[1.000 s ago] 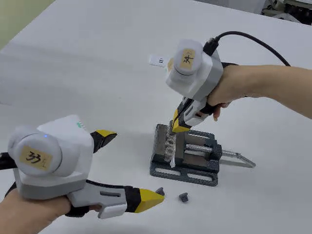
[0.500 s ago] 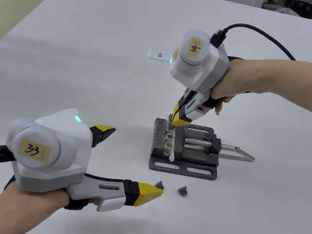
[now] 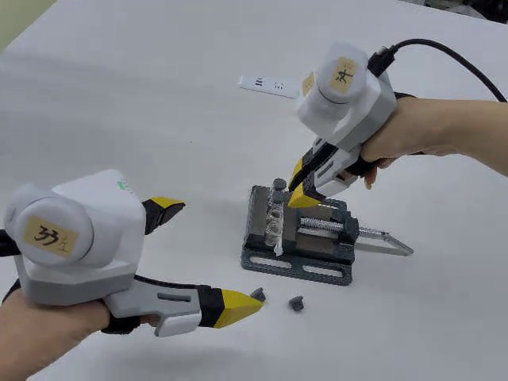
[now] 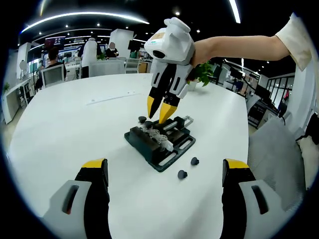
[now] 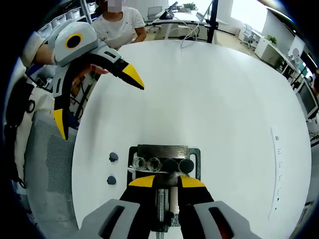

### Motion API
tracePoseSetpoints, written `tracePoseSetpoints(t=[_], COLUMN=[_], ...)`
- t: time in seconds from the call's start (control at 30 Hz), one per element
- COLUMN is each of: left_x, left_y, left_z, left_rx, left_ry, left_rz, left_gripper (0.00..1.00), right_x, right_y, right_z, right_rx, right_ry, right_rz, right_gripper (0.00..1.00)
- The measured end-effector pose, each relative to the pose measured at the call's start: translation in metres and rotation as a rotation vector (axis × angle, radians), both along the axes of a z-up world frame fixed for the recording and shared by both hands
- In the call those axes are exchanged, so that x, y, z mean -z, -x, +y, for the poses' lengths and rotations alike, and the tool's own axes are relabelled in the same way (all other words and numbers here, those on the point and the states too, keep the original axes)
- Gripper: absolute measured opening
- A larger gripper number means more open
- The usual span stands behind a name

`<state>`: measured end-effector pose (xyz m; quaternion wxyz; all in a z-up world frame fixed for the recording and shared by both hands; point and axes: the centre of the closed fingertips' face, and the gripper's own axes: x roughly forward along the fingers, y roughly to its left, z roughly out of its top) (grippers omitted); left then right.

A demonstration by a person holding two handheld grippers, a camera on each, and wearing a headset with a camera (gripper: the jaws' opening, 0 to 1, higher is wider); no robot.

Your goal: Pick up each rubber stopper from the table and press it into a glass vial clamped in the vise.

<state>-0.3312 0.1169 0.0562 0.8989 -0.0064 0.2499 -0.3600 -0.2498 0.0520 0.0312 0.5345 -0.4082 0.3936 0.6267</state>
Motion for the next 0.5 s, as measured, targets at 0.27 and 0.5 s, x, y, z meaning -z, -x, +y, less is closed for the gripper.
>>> tracePoseSetpoints(t=[0.27, 0.5], left_x=[0.0, -0.001], left_y=[0.0, 0.001], left_z=[0.0, -0.001], left_rx=[0.003, 0.005], left_ry=[0.0, 0.011], left_rz=[-0.001, 0.004], left_gripper=[0.94, 0.94], right_x=[-0.004, -0.014], right_y=[0.01, 0.026], right_z=[0.002, 0.0], right_rx=[0.003, 0.022], right_ry=[-0.106, -0.205], right_rz=[0.002, 0.018], right_gripper=[0.36, 0.4])
